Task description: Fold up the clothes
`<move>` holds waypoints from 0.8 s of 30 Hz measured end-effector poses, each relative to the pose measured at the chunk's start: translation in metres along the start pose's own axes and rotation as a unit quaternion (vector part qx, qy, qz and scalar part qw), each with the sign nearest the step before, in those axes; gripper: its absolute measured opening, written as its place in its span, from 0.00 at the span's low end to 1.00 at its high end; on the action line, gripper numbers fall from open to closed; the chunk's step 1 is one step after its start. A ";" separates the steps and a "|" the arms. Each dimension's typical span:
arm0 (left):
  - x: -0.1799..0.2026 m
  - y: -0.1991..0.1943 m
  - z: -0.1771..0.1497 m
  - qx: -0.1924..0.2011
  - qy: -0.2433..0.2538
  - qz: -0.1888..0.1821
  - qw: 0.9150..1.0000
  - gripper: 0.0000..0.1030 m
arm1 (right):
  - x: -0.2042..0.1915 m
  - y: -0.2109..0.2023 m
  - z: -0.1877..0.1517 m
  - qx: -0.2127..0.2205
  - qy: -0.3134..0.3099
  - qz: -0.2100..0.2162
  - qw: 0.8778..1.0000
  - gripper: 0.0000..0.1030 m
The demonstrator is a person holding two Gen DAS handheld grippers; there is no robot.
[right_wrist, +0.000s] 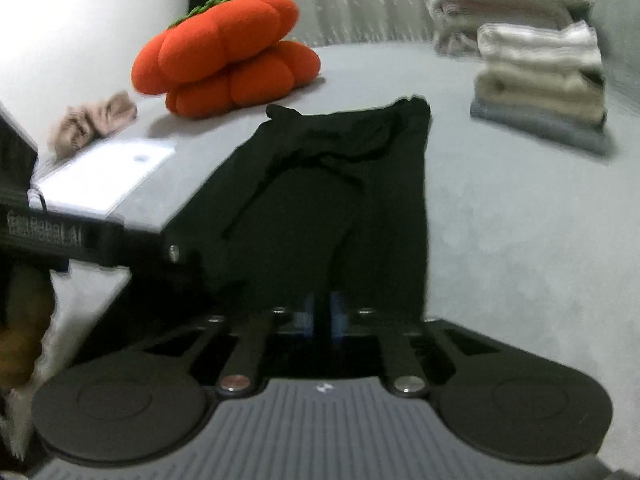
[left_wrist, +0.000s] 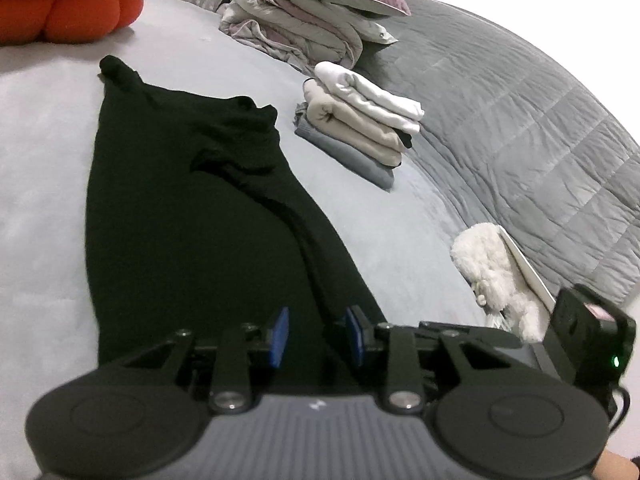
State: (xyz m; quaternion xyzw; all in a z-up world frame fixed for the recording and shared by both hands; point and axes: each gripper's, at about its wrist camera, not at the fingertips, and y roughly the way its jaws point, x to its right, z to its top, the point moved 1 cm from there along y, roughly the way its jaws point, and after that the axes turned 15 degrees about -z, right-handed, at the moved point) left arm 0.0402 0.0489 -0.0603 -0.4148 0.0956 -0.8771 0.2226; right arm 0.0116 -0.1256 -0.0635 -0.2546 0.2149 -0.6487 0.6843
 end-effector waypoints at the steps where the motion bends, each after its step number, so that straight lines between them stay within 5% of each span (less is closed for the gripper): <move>1: -0.001 0.000 0.001 0.002 -0.003 0.002 1.000 0.30 | 0.000 -0.003 0.000 0.008 -0.005 0.003 1.000 0.02; 4: -0.006 0.001 0.004 0.009 -0.016 0.008 1.000 0.30 | 0.004 -0.013 0.003 0.027 -0.005 0.028 0.999 0.02; 11: -0.018 0.005 0.007 0.019 -0.058 0.023 0.998 0.30 | 0.016 -0.001 -0.001 -0.022 0.033 0.077 0.996 0.15; 15: -0.014 0.004 0.006 0.011 -0.042 0.019 0.999 0.30 | 0.033 -0.011 0.001 -0.036 0.080 0.097 0.991 0.25; 24: 0.003 -0.036 -0.034 0.008 -0.013 -0.011 1.000 0.30 | 0.046 -0.053 -0.027 -0.048 0.123 0.127 0.983 0.25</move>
